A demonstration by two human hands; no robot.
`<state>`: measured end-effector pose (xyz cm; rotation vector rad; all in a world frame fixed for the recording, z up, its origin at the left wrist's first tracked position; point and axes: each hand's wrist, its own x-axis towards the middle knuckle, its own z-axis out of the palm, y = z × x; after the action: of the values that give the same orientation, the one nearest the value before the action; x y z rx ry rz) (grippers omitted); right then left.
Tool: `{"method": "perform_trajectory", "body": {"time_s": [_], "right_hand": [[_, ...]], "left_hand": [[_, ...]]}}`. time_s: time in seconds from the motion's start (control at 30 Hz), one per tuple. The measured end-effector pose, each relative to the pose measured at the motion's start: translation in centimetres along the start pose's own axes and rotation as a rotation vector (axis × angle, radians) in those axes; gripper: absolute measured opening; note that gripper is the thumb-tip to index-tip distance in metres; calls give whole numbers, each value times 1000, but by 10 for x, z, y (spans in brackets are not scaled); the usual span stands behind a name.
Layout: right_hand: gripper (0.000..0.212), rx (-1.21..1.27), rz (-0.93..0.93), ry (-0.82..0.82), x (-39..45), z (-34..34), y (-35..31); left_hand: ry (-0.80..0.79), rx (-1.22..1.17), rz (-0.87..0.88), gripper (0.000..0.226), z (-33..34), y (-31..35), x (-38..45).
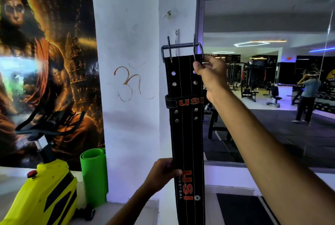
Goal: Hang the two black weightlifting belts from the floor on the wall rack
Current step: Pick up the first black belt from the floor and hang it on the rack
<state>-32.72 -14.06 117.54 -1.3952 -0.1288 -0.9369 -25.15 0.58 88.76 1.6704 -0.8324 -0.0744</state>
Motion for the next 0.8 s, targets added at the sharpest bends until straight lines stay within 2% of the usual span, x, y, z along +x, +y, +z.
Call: {"method": "perform_trajectory", "body": {"time_s": [0.07,0.13,0.2,0.27,0.33,0.43,0.5,0.57,0.8], "right_hand": [[30,10,18,2,-1,-2,4],[29,5,23,-2,-1,-4,8],[31,-5,12,9,-1,-6,12],[41,9,1,16,-2,-8,15],[53,8,-27,9,-6,-8,17],[59,-56,-107,-9,-13,-5,21],[54,-77,-117,-29,-18,-3,24],[47,-100,-117,-43,-19,-5,29],[34,-91,-55,-132,-16,-16,40]], "left_hand": [[70,-8,3,21,-6,13,2],[265,-120,34,29,-16,47,11],[453,-280,111,39,-31,92,23],[547,-304,230,35,-46,140,35],[533,-267,337,32,-55,180,46],[457,-157,416,45,-61,217,60],[469,-7,433,51,-61,226,68],[498,69,396,46,-58,227,75],[542,36,377,29,-59,211,85]]}}
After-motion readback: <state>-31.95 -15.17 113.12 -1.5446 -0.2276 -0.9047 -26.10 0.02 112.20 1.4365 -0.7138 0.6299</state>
